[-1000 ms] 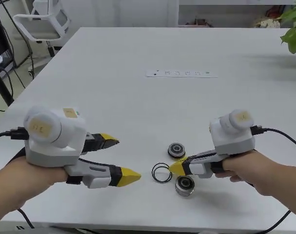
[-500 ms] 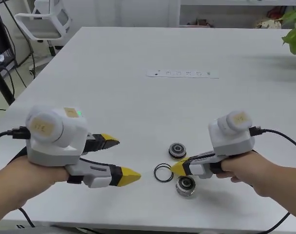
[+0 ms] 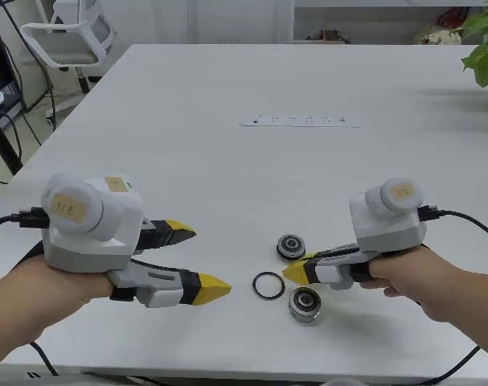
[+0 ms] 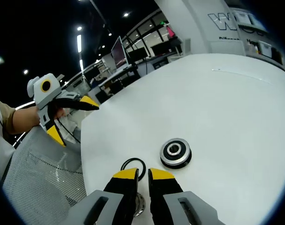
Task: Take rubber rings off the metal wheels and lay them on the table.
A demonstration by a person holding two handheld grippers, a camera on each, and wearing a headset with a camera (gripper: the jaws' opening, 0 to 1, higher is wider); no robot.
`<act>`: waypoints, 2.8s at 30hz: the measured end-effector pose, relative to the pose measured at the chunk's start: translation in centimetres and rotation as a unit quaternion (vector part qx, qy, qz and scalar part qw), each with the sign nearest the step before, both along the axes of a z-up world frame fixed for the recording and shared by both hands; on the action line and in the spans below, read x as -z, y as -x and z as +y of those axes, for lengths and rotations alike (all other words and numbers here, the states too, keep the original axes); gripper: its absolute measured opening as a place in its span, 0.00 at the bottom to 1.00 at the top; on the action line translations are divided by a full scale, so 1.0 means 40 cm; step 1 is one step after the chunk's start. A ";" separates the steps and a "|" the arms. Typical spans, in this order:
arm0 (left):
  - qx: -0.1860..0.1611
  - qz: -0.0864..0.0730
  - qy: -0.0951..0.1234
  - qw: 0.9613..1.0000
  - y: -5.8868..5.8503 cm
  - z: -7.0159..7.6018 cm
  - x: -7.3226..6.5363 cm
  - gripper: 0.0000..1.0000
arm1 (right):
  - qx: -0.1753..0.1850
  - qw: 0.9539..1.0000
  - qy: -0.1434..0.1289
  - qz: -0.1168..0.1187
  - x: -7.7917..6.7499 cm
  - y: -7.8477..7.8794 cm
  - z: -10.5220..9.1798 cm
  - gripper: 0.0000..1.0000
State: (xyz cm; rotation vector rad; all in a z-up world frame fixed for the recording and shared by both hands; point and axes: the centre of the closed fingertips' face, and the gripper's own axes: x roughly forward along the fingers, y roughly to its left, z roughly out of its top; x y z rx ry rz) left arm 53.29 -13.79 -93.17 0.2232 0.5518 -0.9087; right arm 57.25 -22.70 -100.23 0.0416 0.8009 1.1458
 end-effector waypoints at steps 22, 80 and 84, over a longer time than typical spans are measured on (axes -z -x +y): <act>0.017 0.000 0.004 1.000 -0.057 -0.054 -0.019 0.60 | 0.016 0.998 -0.014 -0.054 -0.075 -0.012 -0.063 0.15; 0.045 0.067 0.004 0.997 -0.187 -0.208 0.113 0.47 | 0.011 0.995 0.029 -0.098 -0.017 -0.046 -0.101 0.28; 0.057 0.063 -0.002 0.996 -0.193 -0.228 0.116 0.44 | 0.014 0.995 0.030 -0.097 -0.013 -0.053 -0.112 0.28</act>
